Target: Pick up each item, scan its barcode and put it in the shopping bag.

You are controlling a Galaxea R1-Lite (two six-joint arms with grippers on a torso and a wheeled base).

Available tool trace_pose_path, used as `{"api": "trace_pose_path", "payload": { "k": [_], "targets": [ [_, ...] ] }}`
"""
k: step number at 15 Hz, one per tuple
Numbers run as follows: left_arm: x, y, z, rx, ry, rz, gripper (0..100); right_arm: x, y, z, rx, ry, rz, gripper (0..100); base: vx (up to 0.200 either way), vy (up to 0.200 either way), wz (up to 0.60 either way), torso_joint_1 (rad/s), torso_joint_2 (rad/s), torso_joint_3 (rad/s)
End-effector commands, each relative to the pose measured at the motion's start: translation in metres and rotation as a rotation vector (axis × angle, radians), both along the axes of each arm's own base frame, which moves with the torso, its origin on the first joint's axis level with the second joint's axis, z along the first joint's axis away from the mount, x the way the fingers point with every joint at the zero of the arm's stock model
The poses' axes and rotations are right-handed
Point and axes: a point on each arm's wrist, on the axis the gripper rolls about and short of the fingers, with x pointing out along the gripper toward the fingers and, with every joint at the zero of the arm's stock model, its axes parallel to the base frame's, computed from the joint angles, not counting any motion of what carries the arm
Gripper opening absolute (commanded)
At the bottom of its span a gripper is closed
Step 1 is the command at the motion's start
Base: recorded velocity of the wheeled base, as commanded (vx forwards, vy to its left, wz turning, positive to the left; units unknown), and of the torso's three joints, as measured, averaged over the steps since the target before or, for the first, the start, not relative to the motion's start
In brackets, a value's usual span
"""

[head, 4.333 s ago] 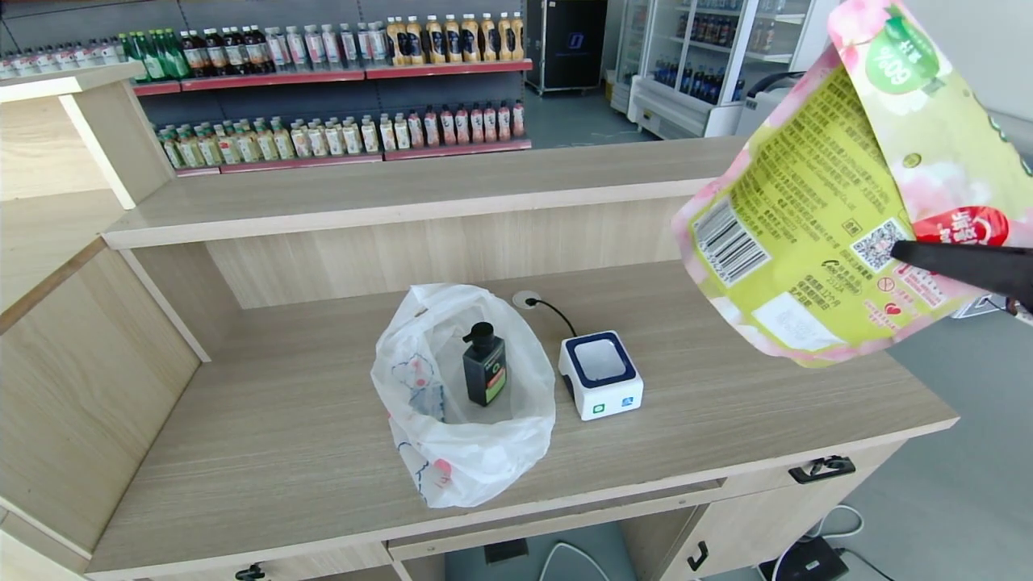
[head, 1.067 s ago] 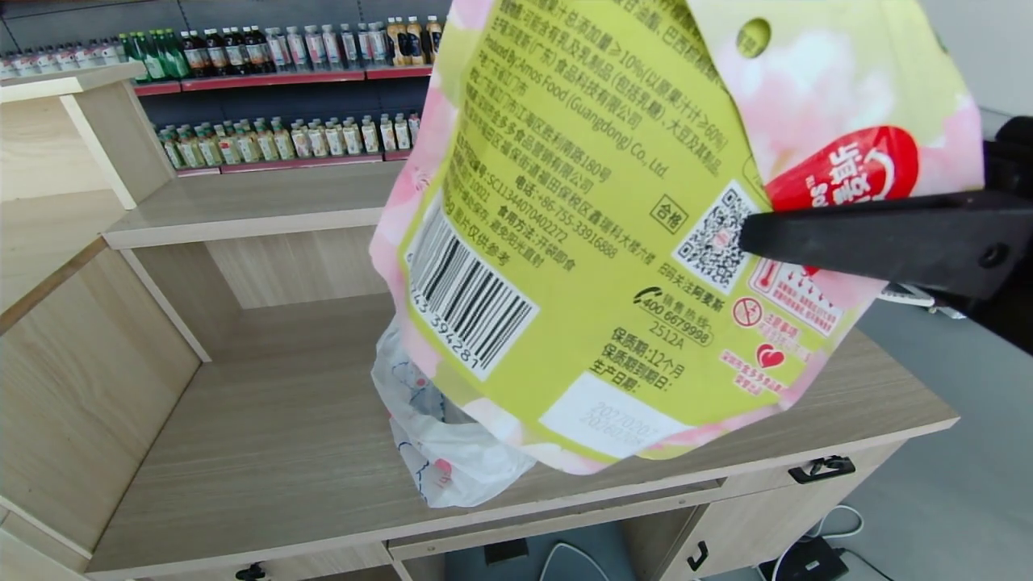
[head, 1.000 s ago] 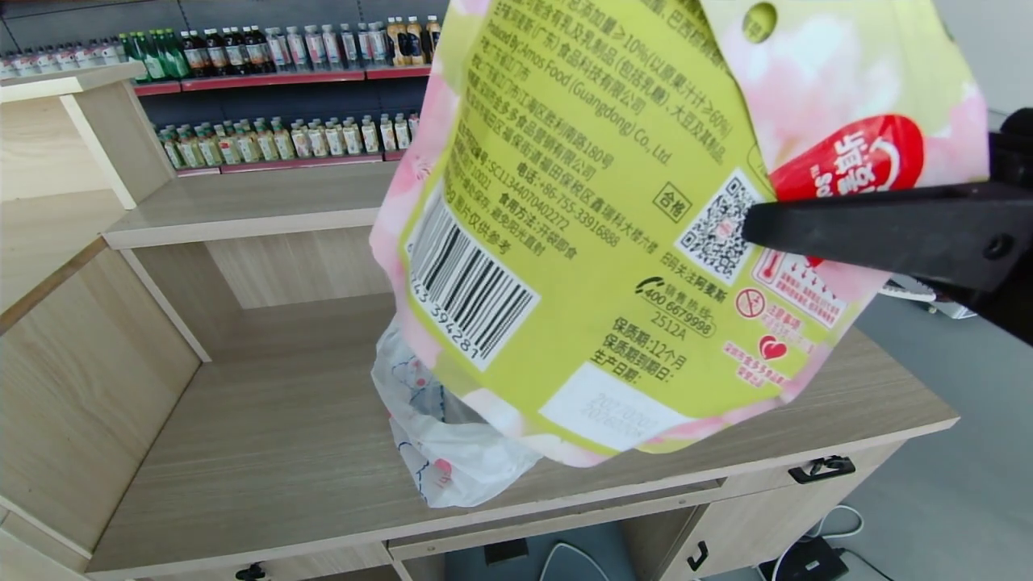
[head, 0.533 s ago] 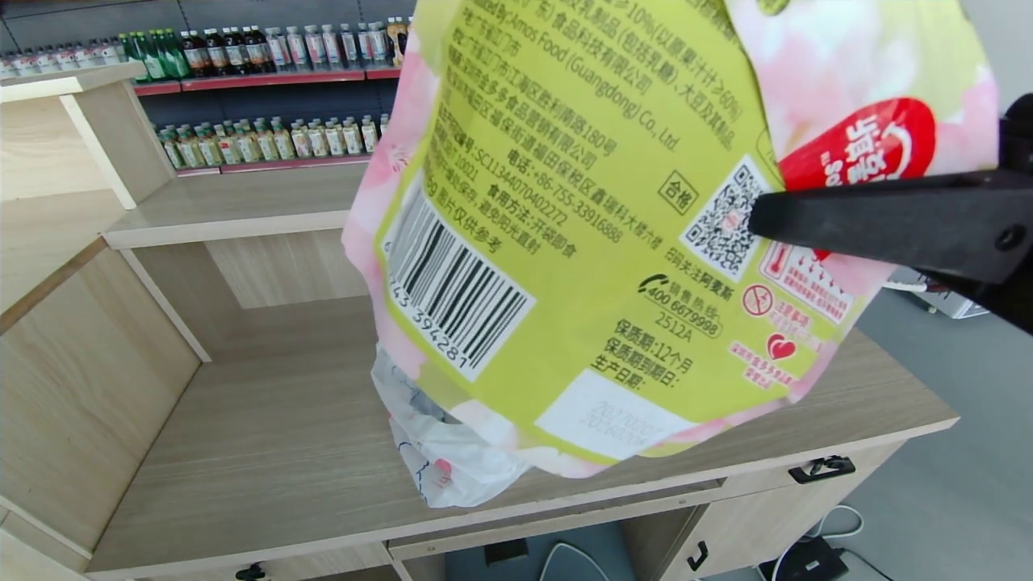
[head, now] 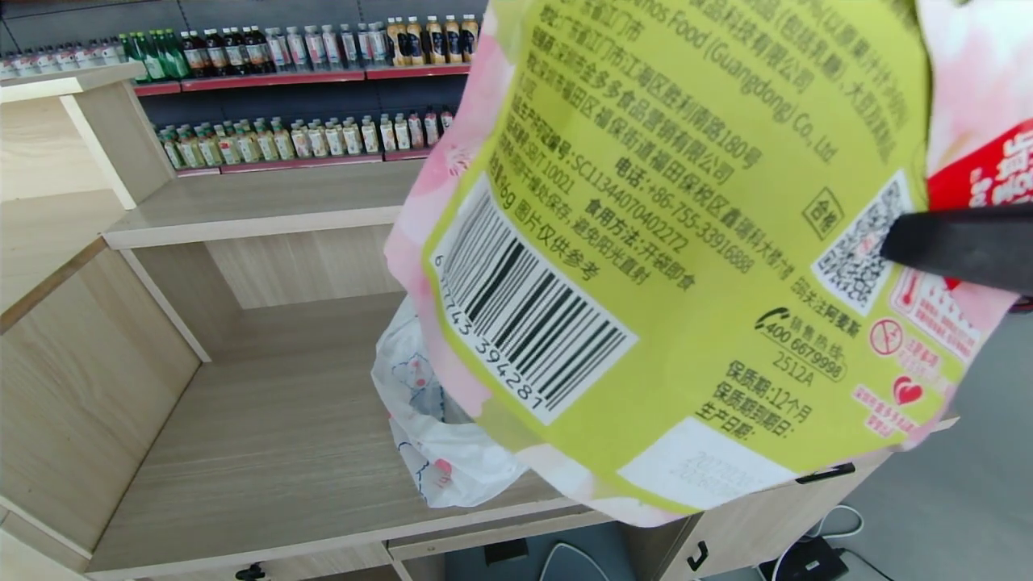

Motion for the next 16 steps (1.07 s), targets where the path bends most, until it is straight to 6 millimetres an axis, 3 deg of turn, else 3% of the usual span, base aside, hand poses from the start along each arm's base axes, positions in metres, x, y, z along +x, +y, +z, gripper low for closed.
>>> {"api": "trace_pose_path", "payload": {
  "k": [1,13,16],
  "targets": [
    [0.0,0.0,0.0,0.0,0.0,0.002,100,-0.0046,-0.0042,0.0022,0.01,-0.013,-0.006,0,0.0,0.0,0.0,0.0,0.0,0.0],
    [0.0,0.0,0.0,0.0,0.0,0.002,100,-0.0031,-0.0058,-0.0033,-0.001,-0.023,-0.018,0,0.0,0.0,0.0,0.0,0.0,0.0],
    [0.0,0.0,0.0,0.0,0.0,0.001,100,0.0051,-0.0039,-0.0048,-0.007,-0.014,-0.048,0,0.0,0.0,0.0,0.0,0.0,0.0]
  ]
}}
